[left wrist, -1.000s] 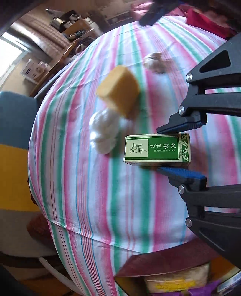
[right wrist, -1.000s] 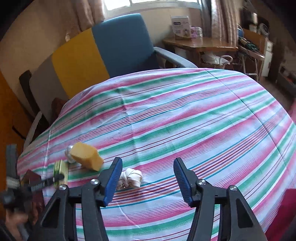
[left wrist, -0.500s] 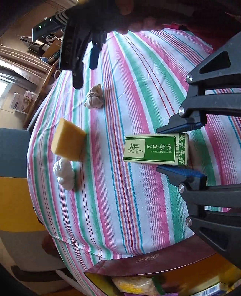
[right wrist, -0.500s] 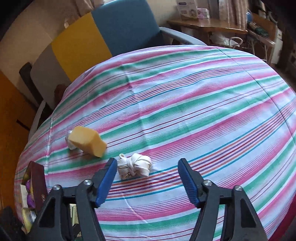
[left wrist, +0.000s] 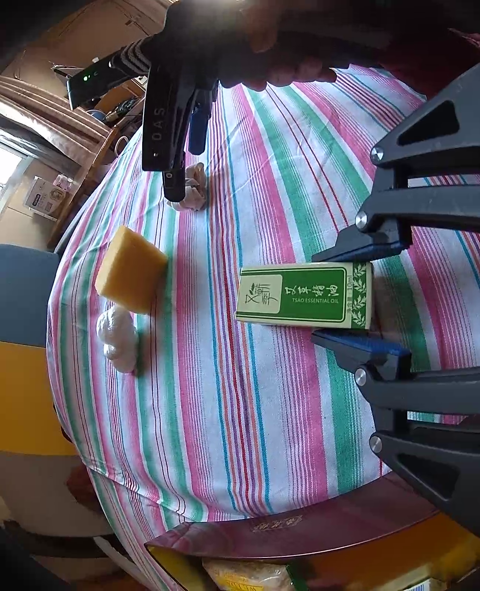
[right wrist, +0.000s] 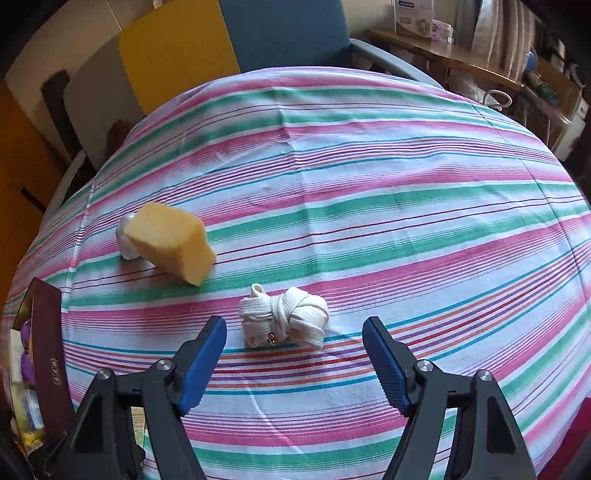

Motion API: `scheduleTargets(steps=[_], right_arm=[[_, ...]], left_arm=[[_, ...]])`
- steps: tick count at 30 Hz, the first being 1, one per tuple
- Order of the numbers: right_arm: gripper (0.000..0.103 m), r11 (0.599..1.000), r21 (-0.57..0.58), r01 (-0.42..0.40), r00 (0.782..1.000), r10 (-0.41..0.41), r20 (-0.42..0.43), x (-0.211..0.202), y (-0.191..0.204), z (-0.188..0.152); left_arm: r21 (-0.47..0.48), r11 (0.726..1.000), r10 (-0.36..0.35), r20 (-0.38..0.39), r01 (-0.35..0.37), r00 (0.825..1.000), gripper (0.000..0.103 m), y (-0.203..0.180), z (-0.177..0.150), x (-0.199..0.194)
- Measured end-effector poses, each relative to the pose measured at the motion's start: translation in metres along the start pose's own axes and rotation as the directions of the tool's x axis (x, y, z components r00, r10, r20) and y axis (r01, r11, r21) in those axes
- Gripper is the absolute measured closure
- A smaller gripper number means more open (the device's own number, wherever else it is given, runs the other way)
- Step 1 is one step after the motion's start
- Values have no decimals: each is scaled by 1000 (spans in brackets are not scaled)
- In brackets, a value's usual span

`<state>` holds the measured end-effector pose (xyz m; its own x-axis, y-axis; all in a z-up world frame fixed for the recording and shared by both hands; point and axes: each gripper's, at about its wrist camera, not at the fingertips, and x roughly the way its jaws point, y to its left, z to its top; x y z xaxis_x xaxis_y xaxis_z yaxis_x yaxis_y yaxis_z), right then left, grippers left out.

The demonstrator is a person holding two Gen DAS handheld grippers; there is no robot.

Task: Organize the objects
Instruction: 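Lift green box with left gripper while right gripper grasps white knotted cloth bundle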

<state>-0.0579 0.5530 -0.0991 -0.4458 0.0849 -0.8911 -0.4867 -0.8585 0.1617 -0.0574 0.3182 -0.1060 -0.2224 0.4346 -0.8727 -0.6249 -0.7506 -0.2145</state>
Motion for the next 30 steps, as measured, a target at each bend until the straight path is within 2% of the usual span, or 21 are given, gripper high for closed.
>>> scheduleTargets(steps=[7, 8, 9, 10, 12, 16, 19, 22, 25, 30], right_arm=[[26, 999, -33, 23, 1000, -23, -12, 14, 11, 5], [30, 999, -45, 27, 999, -27, -17, 17, 14, 5], [62, 995, -87, 44, 998, -48, -38, 23, 20, 5], [61, 988, -133, 74, 997, -78, -27, 25, 26, 3], [62, 981, -179, 80, 996, -86, -21, 24, 34, 1], [61, 985, -166, 52, 997, -60, -44, 25, 28, 1], [60, 986, -160, 42, 997, -51, -52, 27, 25, 1], [60, 988, -152, 32, 998, -41, -55, 27, 21, 2], [59, 984, -172, 42, 998, -51, -46, 28, 21, 2], [59, 980, -192, 50, 998, -56, -29, 28, 19, 2]], left_arm=[[-15, 1000, -17, 1, 17, 1000, 68, 6, -1, -3], [-12, 1000, -16, 2, 16, 1000, 68, 5, -2, -3], [-7, 1000, -14, 4, 14, 1000, 68, 5, -2, -4], [-1, 1000, -13, 7, 13, 1000, 68, 4, -3, -4], [7, 1000, -7, 14, 7, 1000, 68, 4, -4, -4], [30, 999, 14, 26, -15, 1000, 69, -1, -5, -4], [76, 995, 66, 48, -69, 997, 70, -7, -8, -7], [81, 993, 83, 61, -87, 995, 70, -8, -7, -8], [90, 992, 86, 83, -93, 993, 70, -10, -9, -19], [109, 989, 84, 165, -103, 983, 70, -16, -8, -53]])
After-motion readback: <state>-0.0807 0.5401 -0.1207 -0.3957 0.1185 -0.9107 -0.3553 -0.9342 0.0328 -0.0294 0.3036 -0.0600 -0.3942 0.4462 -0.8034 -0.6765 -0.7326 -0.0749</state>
